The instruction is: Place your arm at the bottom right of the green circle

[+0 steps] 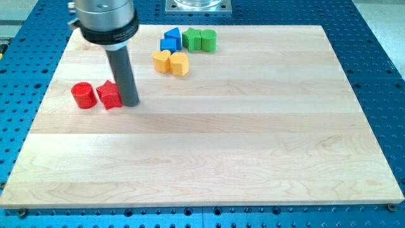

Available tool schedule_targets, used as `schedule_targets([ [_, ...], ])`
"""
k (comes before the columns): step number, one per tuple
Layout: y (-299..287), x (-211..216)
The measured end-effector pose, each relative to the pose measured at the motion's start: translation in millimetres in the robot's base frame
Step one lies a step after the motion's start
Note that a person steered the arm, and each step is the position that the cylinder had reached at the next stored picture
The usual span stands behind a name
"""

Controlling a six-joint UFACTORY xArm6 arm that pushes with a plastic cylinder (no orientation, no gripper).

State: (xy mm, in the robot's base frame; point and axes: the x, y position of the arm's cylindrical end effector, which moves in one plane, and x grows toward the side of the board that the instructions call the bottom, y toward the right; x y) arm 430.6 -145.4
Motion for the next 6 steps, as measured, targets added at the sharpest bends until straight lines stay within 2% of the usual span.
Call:
schedule_targets([
  [1,-16.0,3.8],
  [2,57.8,5.3],
  [3,150.9,-34.8],
  [4,212.3,-110.7],
  [5,228.2,-153.9],
  [6,220.5,-176.7],
])
